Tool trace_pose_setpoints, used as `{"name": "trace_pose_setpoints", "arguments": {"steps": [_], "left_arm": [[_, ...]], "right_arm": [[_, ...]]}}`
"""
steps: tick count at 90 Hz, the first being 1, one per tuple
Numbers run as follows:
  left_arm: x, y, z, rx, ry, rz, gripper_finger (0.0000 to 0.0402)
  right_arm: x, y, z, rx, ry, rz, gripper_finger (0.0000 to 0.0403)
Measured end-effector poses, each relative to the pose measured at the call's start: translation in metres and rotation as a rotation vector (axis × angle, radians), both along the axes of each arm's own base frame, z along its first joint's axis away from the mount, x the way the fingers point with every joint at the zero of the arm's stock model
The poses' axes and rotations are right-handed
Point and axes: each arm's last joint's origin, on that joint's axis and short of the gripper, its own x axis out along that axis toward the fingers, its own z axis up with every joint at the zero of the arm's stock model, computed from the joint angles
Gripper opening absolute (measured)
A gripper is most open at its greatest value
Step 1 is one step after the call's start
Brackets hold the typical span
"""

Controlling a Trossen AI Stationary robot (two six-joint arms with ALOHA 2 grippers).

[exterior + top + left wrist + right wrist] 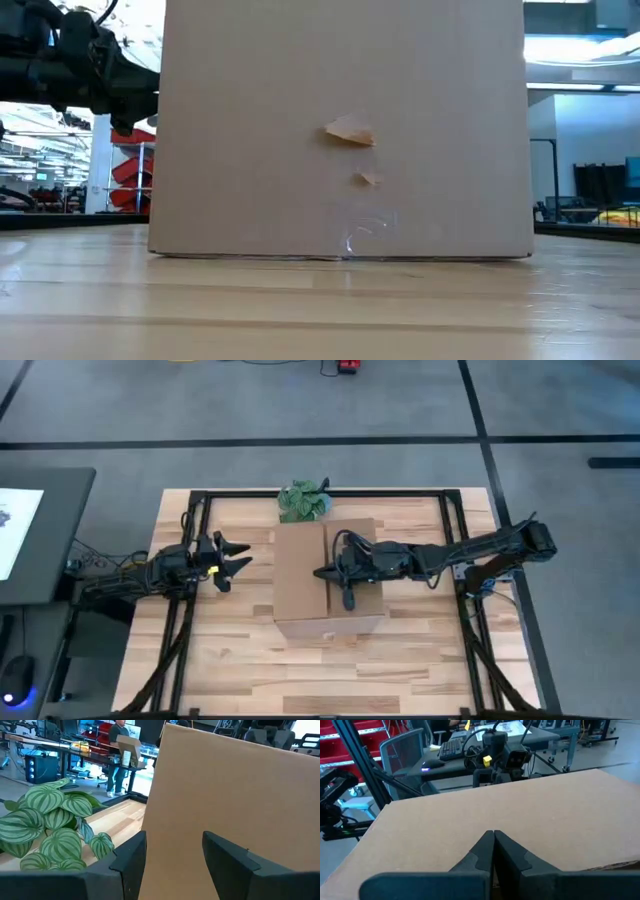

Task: Wrap mug
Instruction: Close the box, then return to Home Position

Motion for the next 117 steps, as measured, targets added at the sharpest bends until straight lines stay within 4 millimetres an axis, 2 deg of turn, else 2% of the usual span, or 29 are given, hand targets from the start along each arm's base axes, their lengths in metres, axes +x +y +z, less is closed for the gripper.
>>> {"name": "trace_pose_setpoints", "arguments": {"steps": [22,36,47,56,68,75,85,91,117], "left_arm": [[0.000,0.000,0.000,0.000,0.002,0.000,0.0173],[0.000,0.000,0.000,0.000,0.002,0.001,0.0173],[0.000,0.000,0.000,0.000,0.000,0.002,0.0173],[0.000,0.000,0.000,0.000,0.001,0.002,0.0173],[0.000,0.000,0.000,0.000,0.001,0.002,0.0173],[0.000,0.000,0.000,0.000,0.001,0.002,0.0173],[0.000,0.000,0.000,0.000,0.002,0.003,0.0173],[0.000,0.000,0.000,0.000,0.001,0.003,0.0173],[0.000,0.000,0.000,0.000,0.001,0.002,0.0173]], "right_arm": [[0.002,0.001,0.014,0.079,-0.139,0.007,0.0000],[-0.005,0.001,0.042,0.042,-0.102,0.060,0.0000],[-0.025,-0.001,0.073,-0.009,-0.034,0.081,0.0000],[-0.047,-0.004,0.091,-0.052,0.007,0.074,0.0000],[-0.082,-0.009,0.103,-0.068,0.062,0.069,0.0000],[-0.100,-0.012,0.104,-0.085,0.111,0.026,0.0000],[-0.124,-0.011,0.090,-0.090,0.132,-0.021,0.0000],[-0.136,-0.012,0.075,-0.069,0.121,-0.042,0.0000],[-0.179,-0.014,-0.017,0.076,0.007,-0.046,0.0000]]}}
